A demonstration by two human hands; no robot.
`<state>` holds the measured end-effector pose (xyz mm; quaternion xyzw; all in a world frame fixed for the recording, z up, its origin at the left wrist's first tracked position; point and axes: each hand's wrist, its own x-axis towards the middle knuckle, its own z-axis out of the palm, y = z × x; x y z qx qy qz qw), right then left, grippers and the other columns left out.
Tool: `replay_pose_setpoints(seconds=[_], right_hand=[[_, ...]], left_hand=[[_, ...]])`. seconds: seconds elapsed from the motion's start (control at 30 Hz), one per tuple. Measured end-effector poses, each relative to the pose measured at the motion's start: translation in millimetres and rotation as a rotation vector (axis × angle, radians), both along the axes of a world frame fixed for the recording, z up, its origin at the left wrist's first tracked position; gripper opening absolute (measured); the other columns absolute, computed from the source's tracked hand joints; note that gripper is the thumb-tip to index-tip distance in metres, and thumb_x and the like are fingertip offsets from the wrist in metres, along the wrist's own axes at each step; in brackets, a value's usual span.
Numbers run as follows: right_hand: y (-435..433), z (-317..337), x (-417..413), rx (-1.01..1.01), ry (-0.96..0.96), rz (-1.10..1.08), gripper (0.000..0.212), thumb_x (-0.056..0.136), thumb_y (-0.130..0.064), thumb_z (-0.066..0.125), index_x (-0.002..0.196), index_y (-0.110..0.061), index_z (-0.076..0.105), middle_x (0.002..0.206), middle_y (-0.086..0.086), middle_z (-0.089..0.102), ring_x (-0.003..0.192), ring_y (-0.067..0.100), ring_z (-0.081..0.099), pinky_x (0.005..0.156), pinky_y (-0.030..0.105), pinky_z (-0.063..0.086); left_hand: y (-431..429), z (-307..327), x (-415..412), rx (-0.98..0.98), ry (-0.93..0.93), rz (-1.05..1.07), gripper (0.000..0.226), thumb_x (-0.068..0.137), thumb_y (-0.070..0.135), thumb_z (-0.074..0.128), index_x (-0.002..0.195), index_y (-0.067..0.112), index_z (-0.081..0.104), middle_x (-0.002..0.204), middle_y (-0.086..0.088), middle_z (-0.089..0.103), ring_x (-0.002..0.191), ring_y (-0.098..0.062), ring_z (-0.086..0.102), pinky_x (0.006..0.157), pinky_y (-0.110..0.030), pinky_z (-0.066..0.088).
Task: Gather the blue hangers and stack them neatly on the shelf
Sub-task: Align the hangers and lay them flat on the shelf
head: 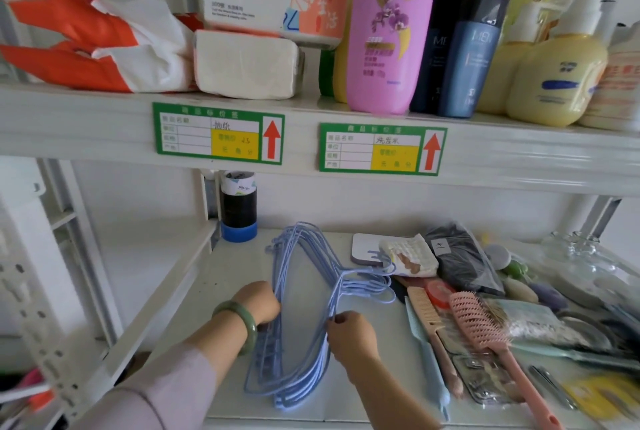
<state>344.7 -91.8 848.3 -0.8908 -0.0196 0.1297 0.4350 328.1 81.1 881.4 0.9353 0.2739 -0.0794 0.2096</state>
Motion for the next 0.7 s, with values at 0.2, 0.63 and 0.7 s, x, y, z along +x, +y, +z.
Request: replay_pose_setpoints(seconds=[0.2, 0.63, 0.7], right_hand=[[3.4, 5.9, -11.0, 0.017, 0.017, -0.011, 0.011, 0.078, -0.017, 0.048, 0.082, -0.01, 0.056, 0.092, 0.017, 0.071, 0.088, 0.034, 0.067, 0.081, 0.041, 0.056], [-3.1, 13.6, -27.3, 0.121, 0.039, -0.019, 0.028, 0.092, -0.028, 0.036, 0.095, -0.016, 0.061, 0.112, 0.012, 0.067, 0.102, 0.03, 0.059, 0.091, 0.035, 0.046], [-4.5, 16.7, -28.7, 0.128, 0.034, -0.02, 0.035, 0.092, -0.031, 0.038, 0.119, -0.021, 0.059, 0.122, 0.007, 0.064, 0.112, 0.029, 0.058, 0.094, 0.034, 0.045]], left_hand=[[-8.4, 2.0, -8.6, 0.023, -0.019, 0.0, 0.031, 0.086, 0.028, 0.05, 0.101, 0.011, 0.07, 0.085, -0.006, 0.067, 0.071, -0.021, 0.061, 0.065, -0.026, 0.044], [-28.8, -9.2, -21.5, 0.086, -0.01, 0.045, 0.048, 0.09, 0.043, 0.038, 0.122, 0.014, 0.059, 0.125, -0.007, 0.063, 0.113, -0.025, 0.06, 0.095, -0.03, 0.046], [-27.3, -11.2, -22.8, 0.027, -0.007, 0.04, 0.045, 0.092, 0.035, 0.038, 0.124, 0.011, 0.058, 0.129, -0.011, 0.061, 0.116, -0.027, 0.058, 0.097, -0.029, 0.044]])
